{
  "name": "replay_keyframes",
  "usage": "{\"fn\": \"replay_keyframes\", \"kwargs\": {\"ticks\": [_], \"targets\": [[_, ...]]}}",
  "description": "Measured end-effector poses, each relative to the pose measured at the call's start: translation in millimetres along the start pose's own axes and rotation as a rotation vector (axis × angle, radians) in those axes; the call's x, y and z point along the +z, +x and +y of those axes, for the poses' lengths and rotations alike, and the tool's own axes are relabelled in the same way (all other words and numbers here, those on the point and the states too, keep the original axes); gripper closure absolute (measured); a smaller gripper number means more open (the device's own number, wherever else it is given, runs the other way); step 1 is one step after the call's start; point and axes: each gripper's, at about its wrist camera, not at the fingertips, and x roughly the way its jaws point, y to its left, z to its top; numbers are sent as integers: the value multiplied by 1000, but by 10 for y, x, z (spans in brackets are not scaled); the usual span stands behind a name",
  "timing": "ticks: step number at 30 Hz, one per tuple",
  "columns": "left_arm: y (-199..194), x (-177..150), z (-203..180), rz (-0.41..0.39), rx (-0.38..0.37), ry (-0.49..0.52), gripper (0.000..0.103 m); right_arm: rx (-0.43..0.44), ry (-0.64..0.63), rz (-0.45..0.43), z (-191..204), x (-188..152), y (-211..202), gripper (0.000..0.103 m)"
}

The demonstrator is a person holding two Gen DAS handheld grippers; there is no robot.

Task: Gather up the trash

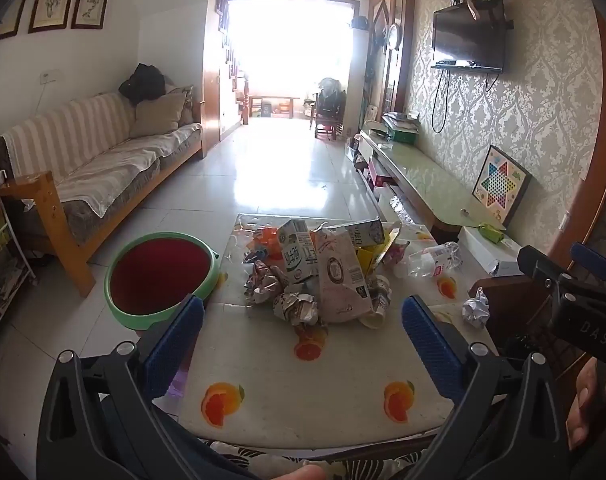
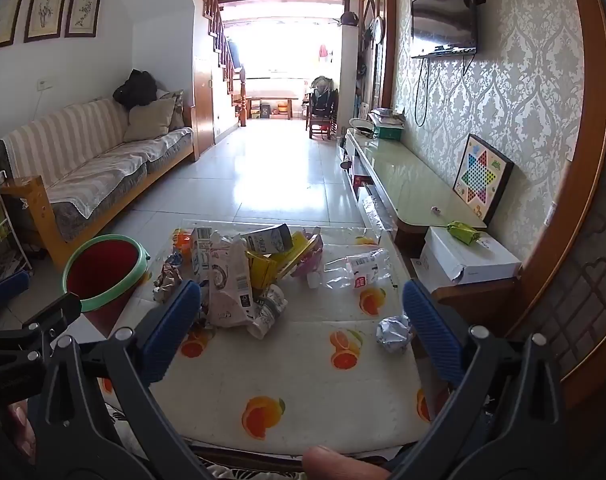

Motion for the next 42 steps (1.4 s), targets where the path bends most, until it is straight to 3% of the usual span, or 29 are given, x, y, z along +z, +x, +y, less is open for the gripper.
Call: {"fn": "replay_keyframes", "kwargs": {"ticks": [42], "targets": [[23, -82, -97, 20, -18, -8, 8, -10, -13, 1, -14, 11, -4, 3]]}}
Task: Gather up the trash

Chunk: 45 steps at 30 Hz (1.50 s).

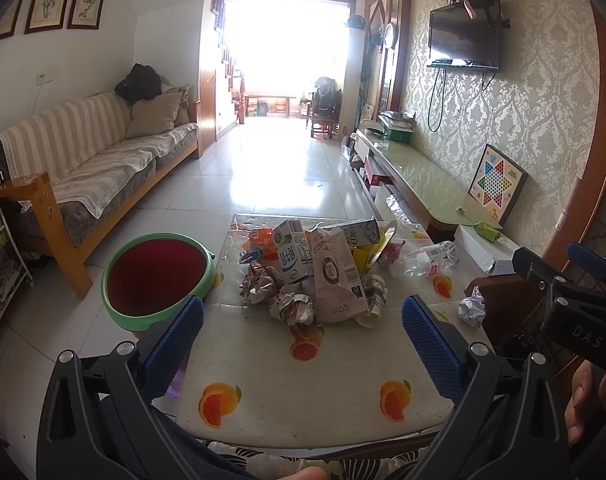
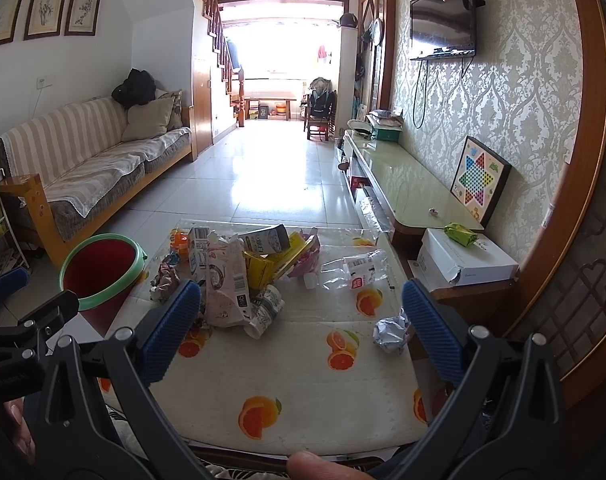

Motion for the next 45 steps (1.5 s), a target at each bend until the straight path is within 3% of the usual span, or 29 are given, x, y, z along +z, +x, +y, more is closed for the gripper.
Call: {"fn": "replay_keyframes", "kwargs": {"ticks": [45], "targets": [[39, -3, 25, 25, 5, 11, 8, -3, 21, 37, -25, -146, 95, 3]]}}
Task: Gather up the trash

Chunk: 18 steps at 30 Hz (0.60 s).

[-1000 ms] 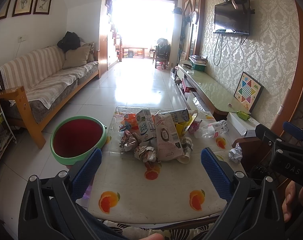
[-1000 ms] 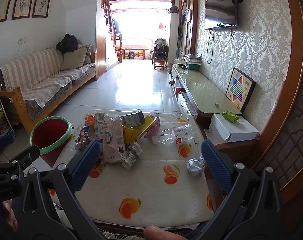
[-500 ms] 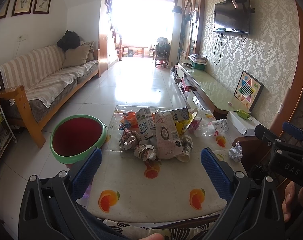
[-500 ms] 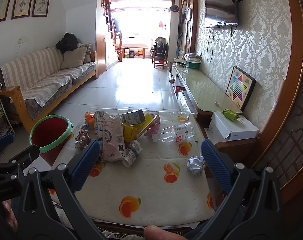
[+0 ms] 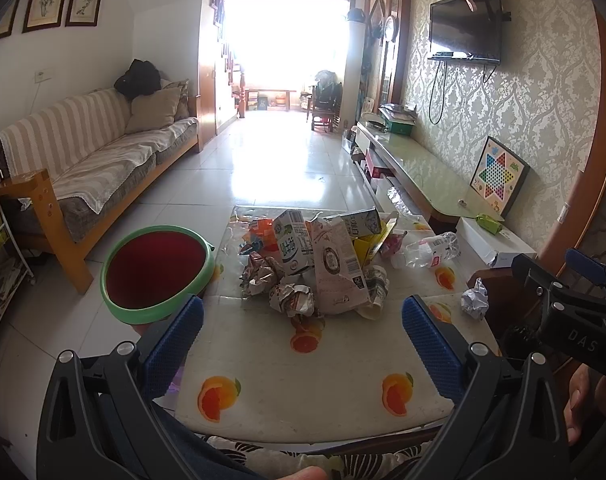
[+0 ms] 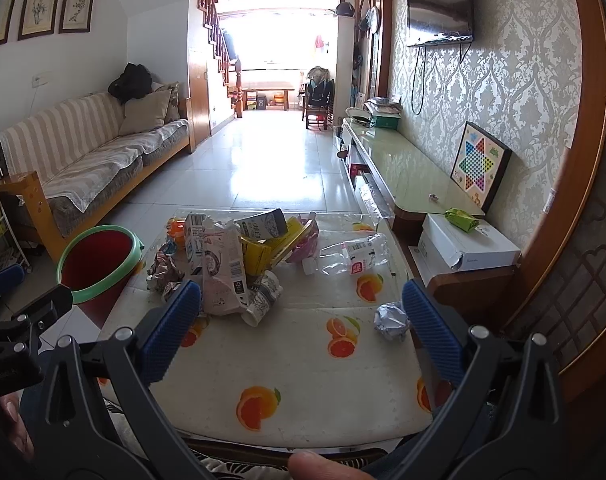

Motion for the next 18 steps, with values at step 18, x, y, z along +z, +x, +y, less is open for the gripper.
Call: {"fn": "replay_keyframes", "kwargs": {"ticks": [18], "targets": [[598, -133, -50, 175, -98, 19, 8, -11, 58, 84, -265, -252, 339, 3]]}}
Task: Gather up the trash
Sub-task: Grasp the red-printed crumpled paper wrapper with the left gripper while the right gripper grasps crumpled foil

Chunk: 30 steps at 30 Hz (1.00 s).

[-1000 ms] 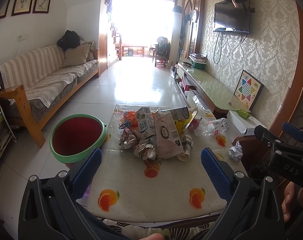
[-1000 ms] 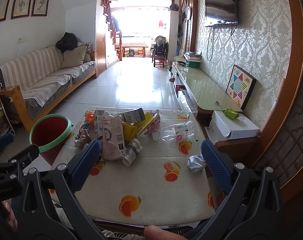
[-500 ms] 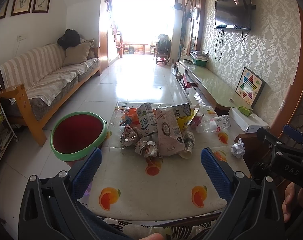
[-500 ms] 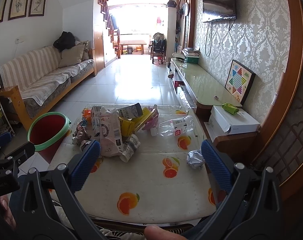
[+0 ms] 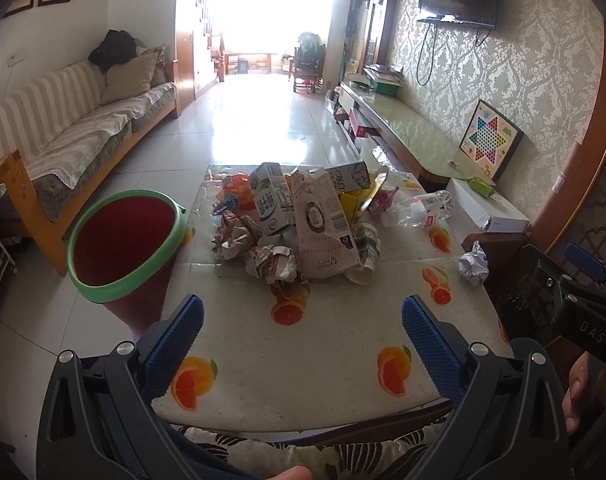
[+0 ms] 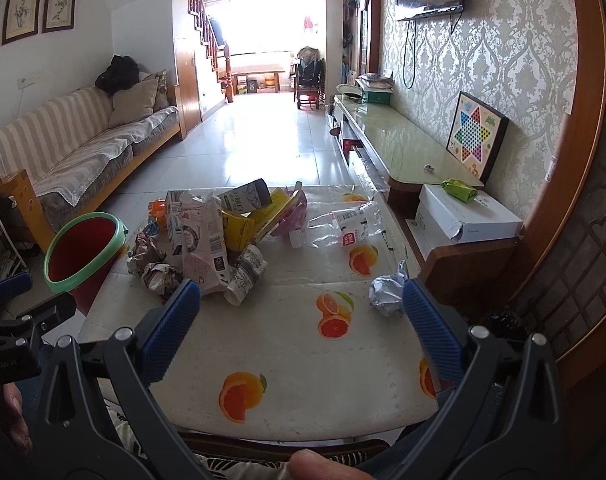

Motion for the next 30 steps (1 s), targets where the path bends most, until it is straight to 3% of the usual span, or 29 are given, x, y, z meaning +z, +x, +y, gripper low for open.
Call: {"fn": "replay_keyframes", "kwargs": {"ticks": [7, 19, 22, 26, 30], "targets": [[787, 81, 24, 134, 45, 32, 8, -2, 54, 83, -205, -151, 291, 3], [1997, 338, 519, 273, 99, -283, 8, 33, 102, 105, -484, -218, 388, 3], [2171, 341, 551, 283, 135, -312, 8, 18, 110, 114, -553, -237, 404, 3], [2382, 236, 727, 329, 139, -438, 10, 2, 120, 118, -657, -263, 436, 3], [2488, 182, 714, 330, 98, -483, 14, 2, 134, 117, -784, -272, 487, 3]]}}
